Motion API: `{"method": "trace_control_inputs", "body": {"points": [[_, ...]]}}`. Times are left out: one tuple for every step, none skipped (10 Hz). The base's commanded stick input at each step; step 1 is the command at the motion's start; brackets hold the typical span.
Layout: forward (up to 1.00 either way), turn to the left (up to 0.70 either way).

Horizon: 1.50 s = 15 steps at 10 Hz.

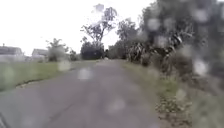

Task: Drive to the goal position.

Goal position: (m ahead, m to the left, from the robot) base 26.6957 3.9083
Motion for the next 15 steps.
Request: {"method": "trace_control_inputs", "body": {"points": [[1.00,0.00],[1.00,0.00],[1.00,0.00],[1.00,0.00],[1.00,0.00],[1.00,0.00],[1.00,0.00],[1.00,0.00],[1.00,0.00],[1.00,0.00],[1.00,0.00],[1.00,0.00],[1.00,0.00],[1.00,0.00],[1.00,0.00]]}}
